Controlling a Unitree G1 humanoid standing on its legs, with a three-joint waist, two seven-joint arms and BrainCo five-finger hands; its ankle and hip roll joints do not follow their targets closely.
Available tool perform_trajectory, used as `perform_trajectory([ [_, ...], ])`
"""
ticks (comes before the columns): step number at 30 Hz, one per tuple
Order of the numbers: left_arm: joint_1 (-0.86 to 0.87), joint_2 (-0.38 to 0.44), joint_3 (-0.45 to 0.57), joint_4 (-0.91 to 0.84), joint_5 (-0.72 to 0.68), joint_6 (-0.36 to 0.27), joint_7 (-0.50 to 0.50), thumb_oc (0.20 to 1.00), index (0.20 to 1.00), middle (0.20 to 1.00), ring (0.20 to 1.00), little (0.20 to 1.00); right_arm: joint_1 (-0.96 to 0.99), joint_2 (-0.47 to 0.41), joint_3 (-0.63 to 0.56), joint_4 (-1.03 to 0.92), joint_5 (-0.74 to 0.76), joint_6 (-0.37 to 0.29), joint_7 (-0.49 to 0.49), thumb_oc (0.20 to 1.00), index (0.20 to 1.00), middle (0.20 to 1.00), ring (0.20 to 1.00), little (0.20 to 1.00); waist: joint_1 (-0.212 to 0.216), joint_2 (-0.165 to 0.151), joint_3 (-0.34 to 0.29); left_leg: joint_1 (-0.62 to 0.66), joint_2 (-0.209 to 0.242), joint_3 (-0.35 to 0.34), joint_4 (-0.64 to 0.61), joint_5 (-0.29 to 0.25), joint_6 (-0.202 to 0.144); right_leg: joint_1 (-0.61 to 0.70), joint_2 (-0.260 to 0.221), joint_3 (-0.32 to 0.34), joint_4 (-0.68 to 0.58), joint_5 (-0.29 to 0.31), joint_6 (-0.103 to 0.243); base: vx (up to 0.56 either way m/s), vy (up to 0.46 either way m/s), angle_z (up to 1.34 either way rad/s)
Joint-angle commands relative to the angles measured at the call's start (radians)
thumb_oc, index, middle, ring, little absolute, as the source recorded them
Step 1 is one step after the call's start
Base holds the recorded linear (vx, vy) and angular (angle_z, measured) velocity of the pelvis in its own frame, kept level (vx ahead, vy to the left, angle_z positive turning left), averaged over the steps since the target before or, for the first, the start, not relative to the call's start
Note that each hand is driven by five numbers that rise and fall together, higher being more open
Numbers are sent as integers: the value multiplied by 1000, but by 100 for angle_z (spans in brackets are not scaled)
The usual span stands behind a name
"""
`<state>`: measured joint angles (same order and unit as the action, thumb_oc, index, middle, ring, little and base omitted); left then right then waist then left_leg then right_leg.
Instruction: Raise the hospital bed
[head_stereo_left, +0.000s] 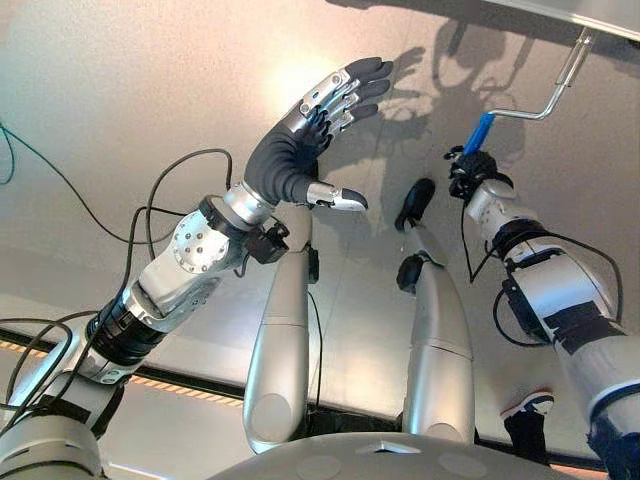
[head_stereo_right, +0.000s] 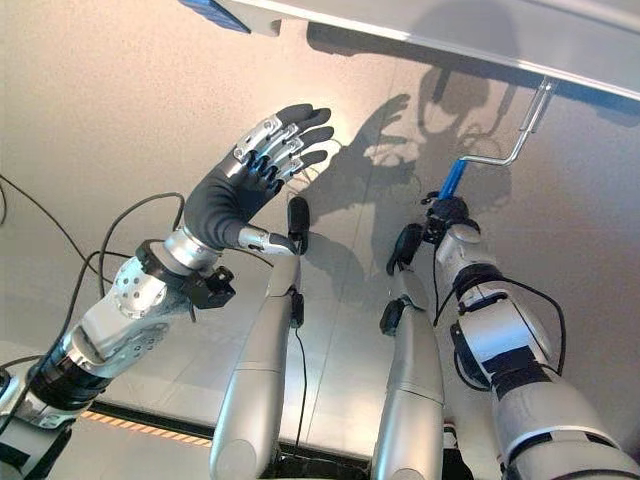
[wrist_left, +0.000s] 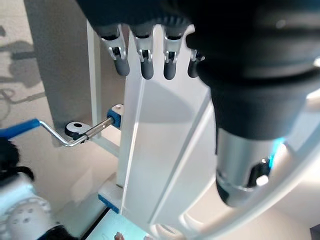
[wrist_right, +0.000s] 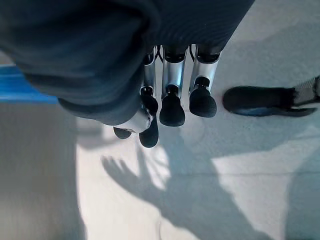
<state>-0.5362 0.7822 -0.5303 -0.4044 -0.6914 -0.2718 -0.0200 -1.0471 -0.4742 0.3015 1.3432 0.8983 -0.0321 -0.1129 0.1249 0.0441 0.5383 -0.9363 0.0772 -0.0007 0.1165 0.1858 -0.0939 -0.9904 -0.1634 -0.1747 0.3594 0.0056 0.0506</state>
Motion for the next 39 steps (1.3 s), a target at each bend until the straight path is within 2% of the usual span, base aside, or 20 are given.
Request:
perform_trajectory([
  [1, 25, -32, 1, -89, -26, -53, -29, 1000, 1000, 1000, 1000, 1000, -47, -139, -5, -7, 52, -71, -28, 200, 200, 200, 200, 200, -32, 52, -18, 44, -40, 81, 86, -134, 39, 85, -6, 44, -82, 39, 93, 6, -36, -5],
  [8, 26, -15, -3, -87, -32, -51, -33, 1000, 1000, 1000, 1000, 1000, -17, -231, -37, 24, 54, -76, -38, 200, 200, 200, 200, 200, -51, 56, -18, 42, -36, 94, 95, -141, 38, 66, 0, 62, -68, 35, 91, 4, -21, -4],
  [10, 29, -4, 1, -87, -31, -51, -35, 1000, 1000, 1000, 1000, 1000, -5, -286, -53, 51, 44, -72, -43, 200, 200, 200, 200, 200, -60, 61, -18, 41, -33, 99, 97, -142, 36, 57, 3, 69, -63, 34, 90, 1, -8, -2],
  [15, 32, 13, 3, -87, -31, -50, -41, 1000, 1000, 1000, 1000, 1000, 18, -358, -67, 81, 27, -65, -39, 200, 200, 200, 200, 200, -73, 63, -18, 40, -29, 110, 100, -145, 34, 42, 9, 77, -54, 34, 90, 2, -11, -2],
  [20, 51, 16, 24, -88, -28, -50, -44, 1000, 1000, 1000, 1000, 1000, 39, -405, -72, 62, 36, -78, -33, 200, 200, 200, 200, 200, -93, 43, -18, 42, -19, 121, 107, -150, 30, 35, 21, 87, -51, 34, 89, 3, -7, -1],
  [21, 61, 18, 33, -91, -24, -50, -44, 1000, 1000, 1000, 1000, 1000, 54, -421, -68, 22, 46, -93, -28, 200, 200, 200, 200, 200, -106, 31, -18, 42, -13, 124, 110, -151, 28, 33, 23, 88, -52, 35, 88, 0, 0, 0],
  [23, 63, 19, 34, -92, -24, -49, -44, 1000, 1000, 1000, 1000, 1000, 56, -420, -68, 19, 46, -93, -30, 200, 200, 200, 200, 200, -107, 30, -18, 42, -13, 124, 110, -150, 28, 33, 23, 89, -51, 35, 88, 0, 0, 0],
  [24, 78, 23, 51, -96, -17, -50, -42, 1000, 1000, 1000, 1000, 1000, 72, -435, -70, -57, 73, -121, -22, 200, 200, 200, 200, 200, -123, 13, -18, 43, -8, 126, 110, -150, 25, 31, 27, 89, -52, 37, 89, 0, -7, -5],
  [25, 80, 24, 52, -97, -17, -50, -42, 1000, 1000, 1000, 1000, 1000, 75, -434, -71, -60, 73, -121, -24, 200, 200, 200, 200, 200, -123, 12, -18, 44, -8, 127, 110, -150, 24, 32, 27, 89, -51, 37, 89, 4, -12, -7],
  [26, 103, 24, 85, -109, -7, -50, -37, 1000, 1000, 1000, 1000, 1000, 121, -449, -78, -213, 99, -166, -20, 200, 200, 200, 200, 200, -142, -8, -18, 43, -4, 129, 111, -150, 22, 29, 32, 91, -51, 38, 88, 1, -22, -6],
  [29, 149, 21, 136, -122, 12, -45, -25, 1000, 1000, 1000, 1000, 1000, 274, -466, -143, -522, 103, -234, -29, 200, 200, 200, 200, 200, -170, -37, -18, 40, -1, 127, 111, -149, 20, 27, 35, 90, -52, 38, 88, 1, -31, -7],
  [30, 151, 23, 135, -125, 13, -43, -25, 1000, 1000, 1000, 1000, 1000, 290, -464, -154, -537, 99, -232, -36, 200, 200, 200, 200, 200, -168, -38, -18, 41, -1, 126, 111, -149, 20, 28, 34, 89, -51, 38, 89, 6, -31, -4],
  [31, 185, 25, 174, -130, 22, -44, -18, 1000, 1000, 1000, 1000, 1000, 391, -471, -226, -710, 98, -278, -40, 200, 200, 200, 200, 200, -185, -53, -18, 38, -2, 124, 110, -151, 20, 30, 34, 89, -52, 38, 89, -3, -23, -3],
  [32, 187, 27, 173, -133, 22, -42, -18, 1000, 1000, 1000, 1000, 1000, 406, -468, -236, -723, 93, -277, -46, 200, 200, 200, 200, 200, -183, -55, -18, 40, -2, 123, 111, -151, 20, 32, 34, 89, -52, 38, 89, 2, -33, -5],
  [33, 215, 29, 209, -143, 25, -42, -12, 1000, 1000, 1000, 1000, 1000, 496, -439, -300, -862, 77, -311, -53, 200, 200, 200, 200, 200, -191, -66, -18, 38, -3, 121, 110, -152, 23, 31, 34, 88, -50, 39, 90, 0, -10, -4],
  [34, 215, 29, 208, -144, 25, -42, -12, 1000, 1000, 1000, 1000, 1000, 500, -438, -303, -865, 75, -310, -54, 200, 200, 200, 200, 200, -190, -66, -18, 39, -4, 121, 110, -152, 23, 32, 34, 88, -50, 39, 90, 2, -19, -5],
  [35, 239, 40, 247, -158, 30, -39, -9, 1000, 1000, 1000, 1000, 1000, 574, -421, -340, -1010, 45, -326, -44, 200, 200, 200, 200, 200, -201, -79, -18, 39, -4, 121, 108, -153, 25, 31, 36, 88, -51, 39, 89, 0, 0, 0],
  [39, 278, 52, 295, -188, 25, -38, -10, 1000, 1000, 1000, 1000, 1000, 672, -387, -375, -1256, 18, -352, -1, 200, 200, 200, 200, 200, -207, -91, -18, 33, -3, 120, 116, -156, 29, 27, 36, 87, -41, 38, 88, 0, 0, 0],
])
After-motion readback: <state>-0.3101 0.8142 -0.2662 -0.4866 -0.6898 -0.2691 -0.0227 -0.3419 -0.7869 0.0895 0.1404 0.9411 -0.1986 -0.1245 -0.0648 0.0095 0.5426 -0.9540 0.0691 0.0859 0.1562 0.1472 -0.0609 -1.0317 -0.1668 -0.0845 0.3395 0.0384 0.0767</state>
